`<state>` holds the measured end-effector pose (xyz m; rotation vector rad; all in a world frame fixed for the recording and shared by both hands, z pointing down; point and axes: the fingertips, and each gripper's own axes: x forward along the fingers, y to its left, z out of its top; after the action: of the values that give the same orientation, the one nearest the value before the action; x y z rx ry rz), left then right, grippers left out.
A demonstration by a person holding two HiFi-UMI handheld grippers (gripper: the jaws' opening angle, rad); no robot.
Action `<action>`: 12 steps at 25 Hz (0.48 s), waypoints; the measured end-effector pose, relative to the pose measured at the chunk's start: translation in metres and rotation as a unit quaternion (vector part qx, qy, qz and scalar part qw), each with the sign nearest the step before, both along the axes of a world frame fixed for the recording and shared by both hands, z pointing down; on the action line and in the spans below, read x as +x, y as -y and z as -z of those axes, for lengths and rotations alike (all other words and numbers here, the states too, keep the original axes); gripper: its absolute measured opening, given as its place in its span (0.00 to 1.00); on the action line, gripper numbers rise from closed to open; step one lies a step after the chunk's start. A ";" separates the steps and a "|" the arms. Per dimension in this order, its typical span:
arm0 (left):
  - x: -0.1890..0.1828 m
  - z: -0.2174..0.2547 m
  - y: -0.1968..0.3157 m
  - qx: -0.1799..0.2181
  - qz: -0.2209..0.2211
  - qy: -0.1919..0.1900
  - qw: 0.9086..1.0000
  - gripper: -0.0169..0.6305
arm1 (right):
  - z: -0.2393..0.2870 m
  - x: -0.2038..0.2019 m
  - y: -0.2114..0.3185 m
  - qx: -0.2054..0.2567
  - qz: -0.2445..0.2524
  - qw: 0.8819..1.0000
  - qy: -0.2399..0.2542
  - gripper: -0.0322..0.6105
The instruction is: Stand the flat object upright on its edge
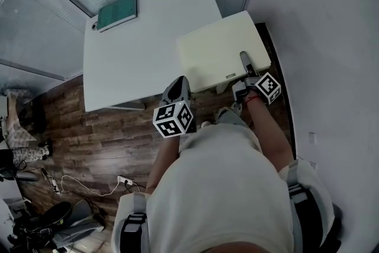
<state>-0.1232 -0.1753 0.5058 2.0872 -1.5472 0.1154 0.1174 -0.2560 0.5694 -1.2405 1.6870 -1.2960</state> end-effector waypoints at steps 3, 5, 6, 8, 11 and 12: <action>-0.004 0.002 -0.003 0.002 0.005 -0.004 1.000 0.06 | 0.021 -0.005 0.005 0.014 0.002 0.999 -0.033 0.47; -0.005 0.003 -0.004 0.003 0.007 -0.003 1.000 0.06 | 0.035 -0.008 0.009 0.023 0.006 0.998 -0.061 0.47; -0.006 0.003 -0.004 0.003 0.009 -0.003 1.000 0.06 | 0.041 -0.009 0.011 0.028 0.010 0.997 -0.077 0.47; -0.008 0.002 -0.004 0.003 0.012 -0.004 1.000 0.06 | 0.052 -0.013 0.017 0.039 0.018 0.993 -0.114 0.47; -0.010 0.001 -0.005 0.001 0.014 -0.005 1.000 0.06 | 0.071 -0.019 0.023 0.057 0.027 0.985 -0.163 0.47; -0.011 0.001 -0.006 0.001 0.014 -0.005 1.000 0.06 | 0.078 -0.022 0.025 0.062 0.029 0.982 -0.177 0.47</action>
<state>-0.1343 -0.1696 0.5048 2.0627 -1.5714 0.0939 0.0951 -0.2814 0.4917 -1.4171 2.0314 -1.0265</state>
